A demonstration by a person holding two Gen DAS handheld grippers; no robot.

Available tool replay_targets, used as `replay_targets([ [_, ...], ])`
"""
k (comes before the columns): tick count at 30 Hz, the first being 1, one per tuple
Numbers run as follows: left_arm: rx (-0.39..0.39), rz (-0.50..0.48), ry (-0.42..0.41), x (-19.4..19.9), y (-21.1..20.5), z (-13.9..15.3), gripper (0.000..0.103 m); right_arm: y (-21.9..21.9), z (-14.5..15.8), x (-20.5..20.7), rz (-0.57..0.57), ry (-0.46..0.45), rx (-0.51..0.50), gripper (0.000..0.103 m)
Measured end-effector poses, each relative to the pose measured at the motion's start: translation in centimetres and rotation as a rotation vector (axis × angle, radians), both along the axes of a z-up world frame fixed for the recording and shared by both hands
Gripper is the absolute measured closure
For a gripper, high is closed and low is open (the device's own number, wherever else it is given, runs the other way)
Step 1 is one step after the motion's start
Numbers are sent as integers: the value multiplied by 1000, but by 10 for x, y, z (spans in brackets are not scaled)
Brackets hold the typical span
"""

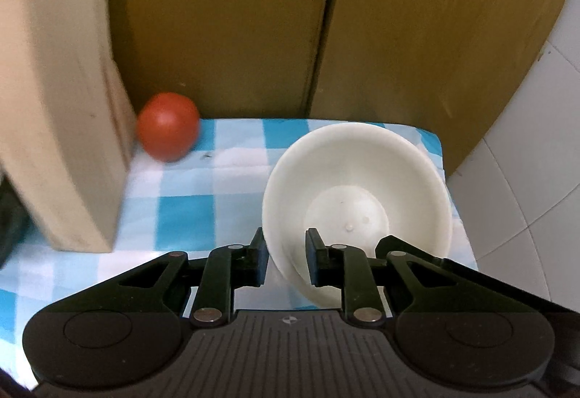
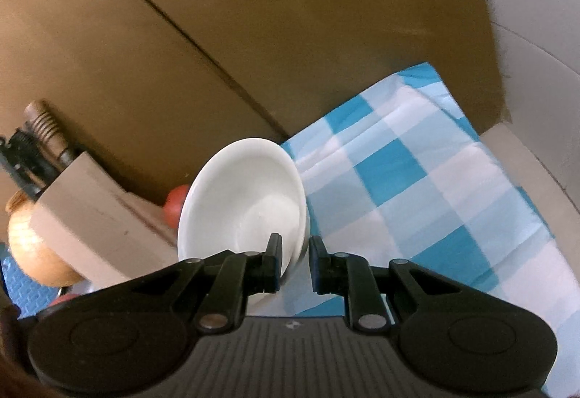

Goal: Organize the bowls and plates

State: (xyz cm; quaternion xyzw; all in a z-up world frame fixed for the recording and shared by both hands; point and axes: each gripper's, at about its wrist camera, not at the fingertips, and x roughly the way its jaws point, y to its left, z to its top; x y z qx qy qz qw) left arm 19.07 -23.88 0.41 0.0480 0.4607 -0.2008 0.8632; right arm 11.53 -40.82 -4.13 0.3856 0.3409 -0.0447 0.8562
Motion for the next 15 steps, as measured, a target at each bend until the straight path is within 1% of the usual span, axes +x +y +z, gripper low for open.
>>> replay_targets([
  [8, 17, 26, -28, -11, 26, 16, 74, 23, 13, -7, 52, -21, -2, 86],
  [15, 47, 41, -48, -29, 49, 24, 72, 43, 21, -19, 107, -33, 7, 86],
])
